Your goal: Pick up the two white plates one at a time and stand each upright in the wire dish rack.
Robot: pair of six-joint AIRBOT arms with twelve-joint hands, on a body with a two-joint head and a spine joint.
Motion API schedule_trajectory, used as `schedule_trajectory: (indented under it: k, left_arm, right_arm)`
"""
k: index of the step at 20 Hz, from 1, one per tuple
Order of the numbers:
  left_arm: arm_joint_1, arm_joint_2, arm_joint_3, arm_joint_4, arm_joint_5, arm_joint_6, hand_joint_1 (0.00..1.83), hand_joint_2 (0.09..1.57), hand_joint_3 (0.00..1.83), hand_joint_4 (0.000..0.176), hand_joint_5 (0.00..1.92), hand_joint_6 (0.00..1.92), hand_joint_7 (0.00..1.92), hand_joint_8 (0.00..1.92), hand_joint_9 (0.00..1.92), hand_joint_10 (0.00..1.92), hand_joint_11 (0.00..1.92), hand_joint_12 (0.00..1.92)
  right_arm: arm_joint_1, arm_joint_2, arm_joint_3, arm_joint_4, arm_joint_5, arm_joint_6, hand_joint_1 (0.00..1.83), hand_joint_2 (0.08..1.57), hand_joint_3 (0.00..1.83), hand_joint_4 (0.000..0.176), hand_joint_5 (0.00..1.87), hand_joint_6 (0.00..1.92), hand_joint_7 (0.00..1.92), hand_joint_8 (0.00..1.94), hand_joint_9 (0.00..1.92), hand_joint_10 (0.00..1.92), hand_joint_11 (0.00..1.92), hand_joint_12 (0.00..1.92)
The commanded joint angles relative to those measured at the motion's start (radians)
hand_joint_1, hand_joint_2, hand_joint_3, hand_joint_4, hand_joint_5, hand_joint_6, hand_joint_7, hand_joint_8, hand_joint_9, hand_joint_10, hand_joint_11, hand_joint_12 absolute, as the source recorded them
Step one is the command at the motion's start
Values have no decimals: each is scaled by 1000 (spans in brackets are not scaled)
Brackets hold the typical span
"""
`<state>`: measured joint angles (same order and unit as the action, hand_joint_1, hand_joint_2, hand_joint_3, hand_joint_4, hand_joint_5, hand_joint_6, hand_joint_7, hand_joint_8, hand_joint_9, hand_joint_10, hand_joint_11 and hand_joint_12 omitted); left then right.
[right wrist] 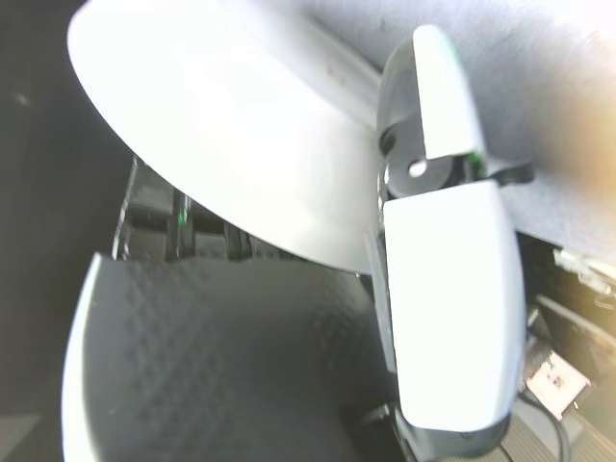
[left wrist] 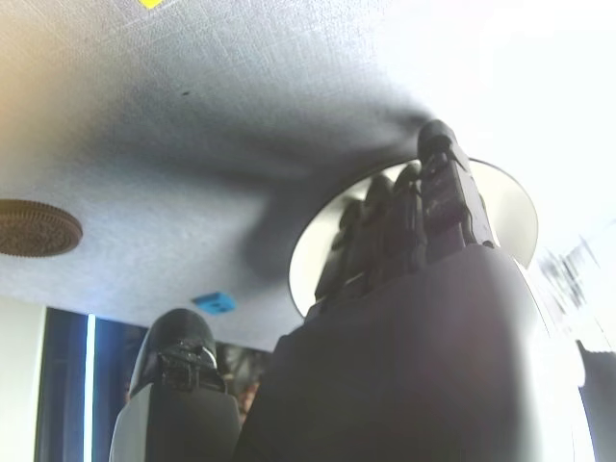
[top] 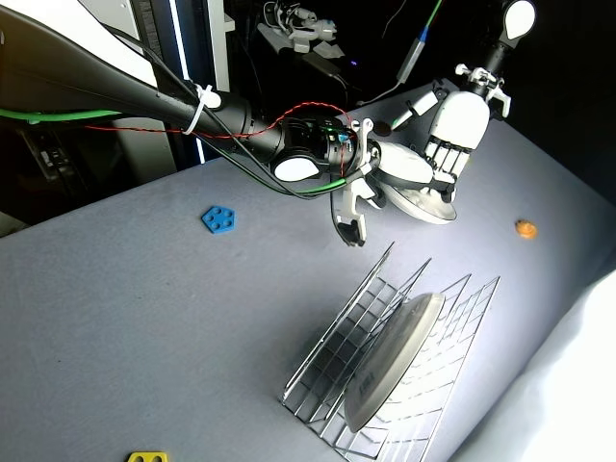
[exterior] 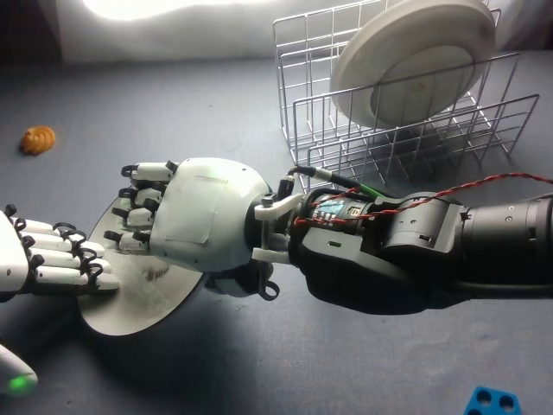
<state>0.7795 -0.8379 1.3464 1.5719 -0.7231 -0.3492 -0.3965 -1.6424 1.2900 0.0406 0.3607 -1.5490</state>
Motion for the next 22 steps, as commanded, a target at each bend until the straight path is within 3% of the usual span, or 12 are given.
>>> schedule_trajectory:
  k: [1, 4, 5, 6, 8, 9, 10, 11, 12, 16, 17, 22]
  left_arm:
    - [4, -19, -5, 23, -26, -2, 0, 1089, 0, 0, 4, 1, 0, 0, 0, 0, 0, 0]
    - [4, -19, -5, 23, -26, -2, 0, 1092, 1, 0, 0, 0, 0, 0, 0, 0, 0, 0]
    - [4, -19, -5, 23, -26, -2, 0, 1090, 0, 0, 0, 0, 0, 0, 0, 0, 0, 0]
    - [5, -19, -6, 23, -25, -2, 0, 1086, 0, 0, 43, 15, 38, 14, 20, 8, 0, 0]
    - [8, -19, -7, 23, -25, -2, 0, 1090, 1, 0, 14, 2, 14, 2, 3, 1, 0, 0]
    - [8, -19, -7, 23, -25, -2, 0, 1089, 0, 0, 7, 3, 18, 7, 1, 0, 0, 0]
    - [5, -18, -7, 23, -25, -2, 0, 1091, 1, 0, 8, 3, 20, 7, 0, 0, 0, 0]
    - [1, -16, -7, 23, -25, -5, 0, 1091, 1, 0, 8, 3, 20, 7, 0, 0, 0, 0]
    - [-12, -13, -7, 23, -25, -6, 0, 1088, 0, 0, 13, 4, 21, 7, 6, 2, 0, 0]
    - [-89, 15, -22, 23, -25, -6, 0, 1087, 0, 0, 2, 1, 10, 4, 0, 0, 0, 0]
    - [-121, 25, -26, 23, -27, -6, 0, 1083, 0, 0, 0, 0, 1, 0, 0, 0, 0, 0]
    - [-246, 58, -27, 23, -37, -14, 0, 1084, 0, 0, 75, 5, 73, 6, 47, 6, 11, 7]
  right_arm:
    - [6, -3, -3, -11, 124, -3, 1110, 1198, 5, 0, 496, 21, 476, 9, 429, 23, 4, 1040]
    - [7, 0, -3, -11, 133, -15, 1120, 1182, 0, 0, 803, 32, 748, 18, 658, 36, 209, 1006]
    - [7, 2, -3, -11, 133, -16, 1117, 1170, 42, 0, 825, 954, 847, 7, 728, 24, 246, 1006]
    - [6, 6, -3, -11, 133, -16, 1079, 1200, 4, 0, 812, 1219, 923, 11, 819, 32, 316, 1063]
    - [6, 15, -5, -11, 133, -16, 1075, 1198, 0, 0, 822, 1213, 943, 13, 848, 36, 340, 1083]
    - [6, 22, -10, -11, 133, -16, 1208, 1117, 0, 0, 1042, 946, 981, 735, 1035, 67, 548, 1043]
    - [7, 30, -18, -10, 133, -14, 1221, 1105, 1, 0, 1055, 924, 975, 898, 1071, 62, 571, 1047]
    - [7, 38, -25, -10, 133, -13, 1221, 1105, 1, 0, 1055, 924, 975, 898, 1071, 62, 571, 1047]
    - [8, 51, -41, -10, 135, -13, 1216, 1112, 0, 23, 1024, 952, 973, 961, 1109, 58, 593, 1094]
    - [16, 97, -100, 9, 145, -13, 1196, 1158, 1, 4, 924, 1153, 894, 1050, 1065, 20, 517, 1099]
    - [23, 114, -120, 18, 145, -13, 1215, 1125, 0, 4, 990, 1051, 974, 926, 1106, 29, 577, 1065]
    - [63, 194, -218, 58, 150, -15, 1202, 1146, 0, 1, 938, 1142, 935, 977, 1068, 13, 552, 1044]
